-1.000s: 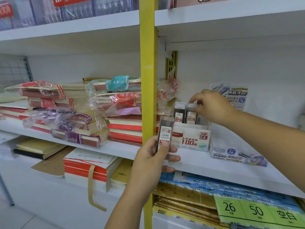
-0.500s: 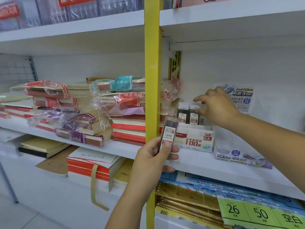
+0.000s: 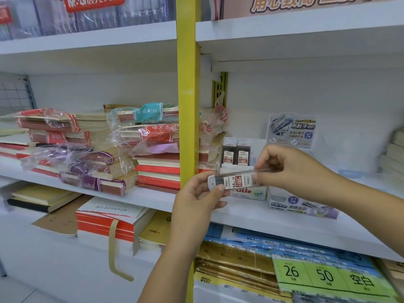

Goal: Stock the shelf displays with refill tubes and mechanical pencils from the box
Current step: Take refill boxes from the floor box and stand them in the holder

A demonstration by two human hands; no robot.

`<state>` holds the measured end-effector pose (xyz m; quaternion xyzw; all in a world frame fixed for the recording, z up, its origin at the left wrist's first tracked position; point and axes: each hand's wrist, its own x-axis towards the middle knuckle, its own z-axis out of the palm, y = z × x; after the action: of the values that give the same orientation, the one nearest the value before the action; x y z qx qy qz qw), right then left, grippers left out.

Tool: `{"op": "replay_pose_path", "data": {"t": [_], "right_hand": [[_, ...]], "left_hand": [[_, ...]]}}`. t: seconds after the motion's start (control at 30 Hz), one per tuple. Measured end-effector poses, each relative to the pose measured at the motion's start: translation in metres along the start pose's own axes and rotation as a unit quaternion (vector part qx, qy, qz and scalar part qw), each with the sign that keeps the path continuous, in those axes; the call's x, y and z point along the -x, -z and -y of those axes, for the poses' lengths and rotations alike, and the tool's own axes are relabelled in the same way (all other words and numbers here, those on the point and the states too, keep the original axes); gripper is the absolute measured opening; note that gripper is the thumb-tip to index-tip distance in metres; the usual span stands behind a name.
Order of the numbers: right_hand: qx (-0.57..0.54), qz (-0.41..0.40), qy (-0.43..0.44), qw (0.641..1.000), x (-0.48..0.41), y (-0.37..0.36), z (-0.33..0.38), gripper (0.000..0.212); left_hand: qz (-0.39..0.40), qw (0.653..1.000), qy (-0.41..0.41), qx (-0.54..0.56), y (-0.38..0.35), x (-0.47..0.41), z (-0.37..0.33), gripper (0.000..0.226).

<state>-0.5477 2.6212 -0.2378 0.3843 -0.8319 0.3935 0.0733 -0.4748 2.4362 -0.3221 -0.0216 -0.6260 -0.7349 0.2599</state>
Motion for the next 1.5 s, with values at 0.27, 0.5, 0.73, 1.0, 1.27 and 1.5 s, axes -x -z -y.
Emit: {"op": "replay_pose_path", "data": {"t": [0.27, 0.5, 0.73, 1.0, 1.27, 1.5], "right_hand": [[0.112, 0.052, 0.05, 0.991, -0.002, 0.001, 0.003, 0.041], [0.017, -0.136, 0.074, 0.988, -0.043, 0.014, -0.003, 0.063], [0.145, -0.178, 0.077, 0.97, -0.076, -0.003, -0.026, 0.035], [0.212, -0.151, 0.044, 0.965, -0.08, -0.004, -0.043, 0.044], [0.352, -0.123, 0.036, 0.927, -0.075, -0.004, -0.048, 0.034], [0.214, -0.207, 0.085, 0.951, 0.003, -0.008, -0.022, 0.031]], "left_hand": [[-0.02, 0.991, -0.09, -0.093, -0.021, -0.01, 0.006, 0.032], [-0.03, 0.883, -0.241, -0.401, -0.038, -0.016, 0.023, 0.042], [0.027, 0.834, -0.25, -0.491, -0.034, -0.022, 0.044, 0.051], [0.028, 0.833, -0.263, -0.485, -0.029, -0.025, 0.049, 0.051], [0.054, 0.842, -0.271, -0.463, -0.026, -0.026, 0.054, 0.053], [0.042, 0.867, -0.25, -0.43, -0.027, 0.018, 0.056, 0.049]]}}
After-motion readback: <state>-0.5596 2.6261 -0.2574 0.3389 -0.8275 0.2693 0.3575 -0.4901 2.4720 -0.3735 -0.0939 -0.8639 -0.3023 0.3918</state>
